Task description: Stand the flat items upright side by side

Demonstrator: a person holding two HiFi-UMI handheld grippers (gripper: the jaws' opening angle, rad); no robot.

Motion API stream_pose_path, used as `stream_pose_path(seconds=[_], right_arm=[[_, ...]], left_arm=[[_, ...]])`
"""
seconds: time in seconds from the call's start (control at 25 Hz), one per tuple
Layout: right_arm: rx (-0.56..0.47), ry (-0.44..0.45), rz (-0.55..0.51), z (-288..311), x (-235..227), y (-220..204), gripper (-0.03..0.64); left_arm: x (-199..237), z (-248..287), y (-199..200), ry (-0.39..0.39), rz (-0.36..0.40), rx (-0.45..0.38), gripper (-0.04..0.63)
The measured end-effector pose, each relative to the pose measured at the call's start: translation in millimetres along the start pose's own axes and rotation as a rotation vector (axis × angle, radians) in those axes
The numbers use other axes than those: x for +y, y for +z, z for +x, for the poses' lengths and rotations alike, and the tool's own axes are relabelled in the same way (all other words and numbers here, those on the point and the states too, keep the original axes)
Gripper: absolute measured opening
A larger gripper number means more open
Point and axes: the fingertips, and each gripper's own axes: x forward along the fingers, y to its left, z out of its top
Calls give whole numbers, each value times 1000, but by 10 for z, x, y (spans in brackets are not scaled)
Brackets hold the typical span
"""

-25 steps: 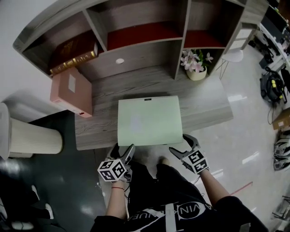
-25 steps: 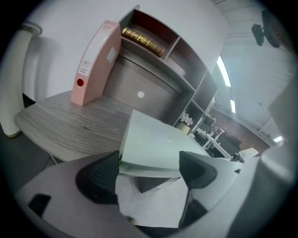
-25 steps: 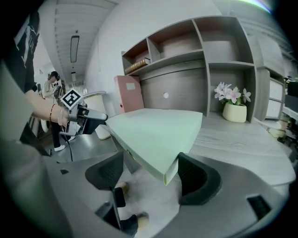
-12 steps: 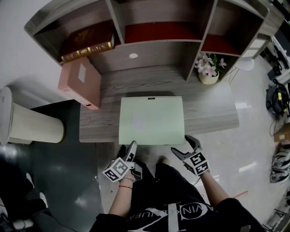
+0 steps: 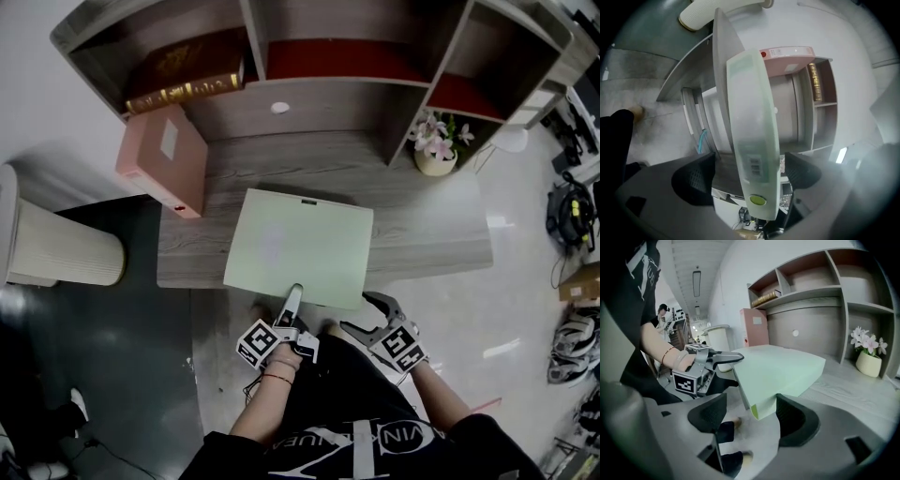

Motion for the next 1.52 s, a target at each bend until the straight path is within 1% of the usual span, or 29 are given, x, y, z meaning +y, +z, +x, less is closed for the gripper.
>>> stream_pose_path(seconds=[0.2, 0.28, 0.32, 0.4, 0.44, 0.52, 0.64, 0.68, 0.84, 0.96, 1.08, 1.24, 1.36, 1.44, 1.52], right_arm=[[2, 93, -36, 97, 267, 44, 326], [6, 133, -59, 138, 369, 63, 327], [9, 146, -67, 155, 401, 71, 327], [11, 157, -66, 165, 410, 75, 328], [10, 157, -59, 157, 392, 72, 327], [1, 150, -39, 124, 328, 77, 325], [-29, 119, -8, 68, 167, 152, 325], [-43, 106, 5, 51, 105, 190, 325], [-89, 52, 52, -6, -128, 318, 327], [-117, 20, 63, -44, -238, 408, 327], [-124, -4, 57, -40, -297, 452, 330], [-108, -27, 60, 13, -328, 427, 339], [-100, -32, 44, 30, -295, 434, 342], [-81, -24, -1, 42, -228, 428, 351], [-59, 7, -50, 62, -101, 413, 363]], left_arm=[[77, 42, 135, -24, -26, -37, 446], [67, 76, 168, -58, -38, -38, 445], [25, 96, 169, -82, -56, -35, 431], [-73, 128, 150, -133, -118, -38, 363], [-97, 131, 139, -148, -142, -42, 357], [-94, 117, 124, -152, -161, -46, 351], [-69, 79, 113, -141, -166, -48, 339], [-92, 61, 104, -147, -173, -51, 321], [-115, -62, 28, -164, -189, -55, 319], [-92, -166, -43, -165, -188, -51, 319], [-98, -254, -171, -184, -207, -26, 320], [-56, -322, -266, -207, -200, 6, 321], [50, -354, -52, -177, -154, -48, 358], [90, -350, 132, -171, -118, -85, 371], [86, -324, 262, -177, -92, -107, 373]])
